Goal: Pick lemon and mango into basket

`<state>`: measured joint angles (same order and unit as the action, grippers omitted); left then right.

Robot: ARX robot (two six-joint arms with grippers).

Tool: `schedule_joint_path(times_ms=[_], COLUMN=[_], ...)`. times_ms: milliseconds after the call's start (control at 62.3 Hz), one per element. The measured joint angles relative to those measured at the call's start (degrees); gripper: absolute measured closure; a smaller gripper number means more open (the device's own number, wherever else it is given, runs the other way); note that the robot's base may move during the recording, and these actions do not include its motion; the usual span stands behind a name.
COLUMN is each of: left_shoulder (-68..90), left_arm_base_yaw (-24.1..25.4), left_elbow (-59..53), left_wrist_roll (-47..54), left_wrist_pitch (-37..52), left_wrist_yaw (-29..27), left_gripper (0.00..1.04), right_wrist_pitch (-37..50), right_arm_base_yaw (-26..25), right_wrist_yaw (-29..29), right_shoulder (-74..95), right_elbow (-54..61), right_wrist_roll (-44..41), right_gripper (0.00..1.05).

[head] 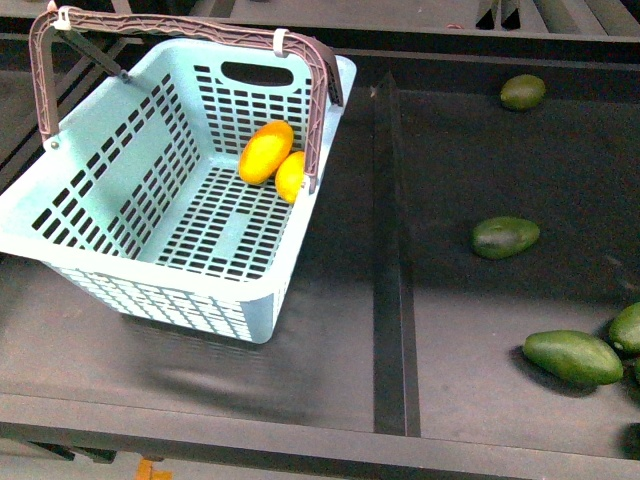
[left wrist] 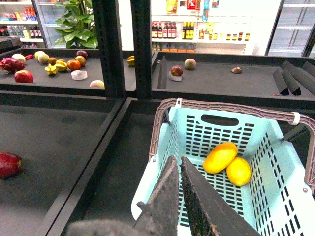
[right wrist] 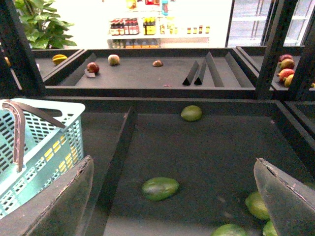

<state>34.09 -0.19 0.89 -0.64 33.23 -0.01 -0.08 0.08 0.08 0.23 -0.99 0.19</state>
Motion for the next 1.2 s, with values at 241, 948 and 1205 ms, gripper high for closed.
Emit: schedule_joint_path(times_ms=[241, 948, 1205], left_shoulder=[-10.1, -33.6, -33.7], left_arm_base_yaw=[0.0, 0.0, 0.0], left_elbow=[0.0, 0.0, 0.0], left_wrist_roll=[0.0, 0.0, 0.0], left_wrist_pitch=[-9.3, -33.0, -33.0], left_wrist_yaw=[0.0, 0.0, 0.0], left_gripper=[1.01, 1.01, 1.01], right_wrist_pitch=[0.0, 0.0, 0.0], right_arm_base_yaw=[0.0, 0.0, 0.0], right_wrist_yaw=[0.0, 0.0, 0.0], right_shoulder=[0.0, 0.0, 0.0], right_elbow=[0.0, 0.0, 0.0], right_wrist_roll=[0.0, 0.0, 0.0], right_gripper=[0.09, 0.09, 0.09])
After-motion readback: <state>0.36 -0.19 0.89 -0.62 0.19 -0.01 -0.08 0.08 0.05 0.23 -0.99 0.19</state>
